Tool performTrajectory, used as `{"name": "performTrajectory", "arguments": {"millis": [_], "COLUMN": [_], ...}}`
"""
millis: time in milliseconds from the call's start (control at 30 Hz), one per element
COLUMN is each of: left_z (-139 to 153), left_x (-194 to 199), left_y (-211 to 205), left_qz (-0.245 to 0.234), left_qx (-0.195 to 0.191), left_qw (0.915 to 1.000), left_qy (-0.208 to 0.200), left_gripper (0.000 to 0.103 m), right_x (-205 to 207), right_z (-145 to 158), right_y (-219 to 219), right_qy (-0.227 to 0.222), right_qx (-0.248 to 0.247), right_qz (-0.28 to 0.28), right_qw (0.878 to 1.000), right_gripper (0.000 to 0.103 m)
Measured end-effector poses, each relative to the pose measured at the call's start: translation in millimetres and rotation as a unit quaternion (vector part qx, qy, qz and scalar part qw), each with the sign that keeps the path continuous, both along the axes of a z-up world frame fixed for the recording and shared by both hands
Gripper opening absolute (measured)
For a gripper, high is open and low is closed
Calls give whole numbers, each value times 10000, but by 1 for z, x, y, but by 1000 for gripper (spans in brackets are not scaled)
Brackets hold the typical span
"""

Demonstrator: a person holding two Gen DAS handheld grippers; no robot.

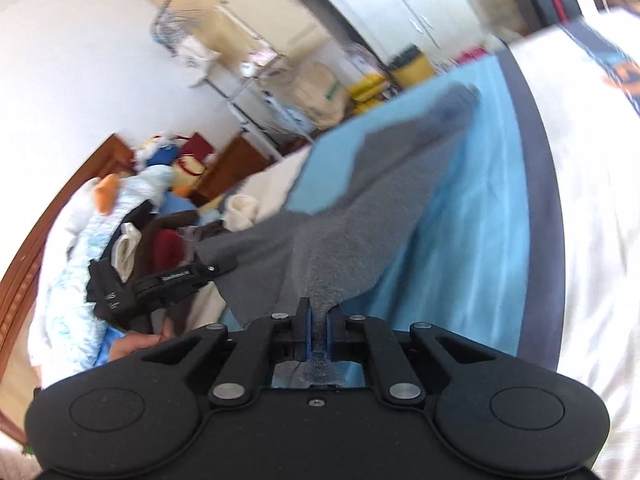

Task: Fold clothes

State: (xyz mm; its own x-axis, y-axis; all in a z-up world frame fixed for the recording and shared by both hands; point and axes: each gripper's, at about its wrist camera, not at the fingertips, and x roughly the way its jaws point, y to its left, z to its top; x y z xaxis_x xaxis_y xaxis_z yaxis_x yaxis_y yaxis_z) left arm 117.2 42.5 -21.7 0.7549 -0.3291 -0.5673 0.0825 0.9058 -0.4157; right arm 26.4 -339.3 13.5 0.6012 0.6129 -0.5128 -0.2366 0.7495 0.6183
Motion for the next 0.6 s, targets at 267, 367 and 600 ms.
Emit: {"name": "performTrajectory", "arguments": {"millis": [267,367,600], "left_z": [-26,-53,-31], "left_x": [-38,-31,-35], "left_y": [10,1,25], "left_qz": [-323,-467,-63], "left_qx": [67,346,-158], "left_qw": [9940,9857,9942], "left_qy": [1041,1582,1064], "left_gripper": [6,7,11], "right_x": [-4,-4,-2], "right_z": [-13,-29,-46], "right_y": [15,24,49], "right_qy": [1306,1648,2035], "right_qx": [-899,-1328,-2540], "right_qz": [1,98,671], "right_qw": [9873,9773,9432], "right_gripper": [9,9,14]}}
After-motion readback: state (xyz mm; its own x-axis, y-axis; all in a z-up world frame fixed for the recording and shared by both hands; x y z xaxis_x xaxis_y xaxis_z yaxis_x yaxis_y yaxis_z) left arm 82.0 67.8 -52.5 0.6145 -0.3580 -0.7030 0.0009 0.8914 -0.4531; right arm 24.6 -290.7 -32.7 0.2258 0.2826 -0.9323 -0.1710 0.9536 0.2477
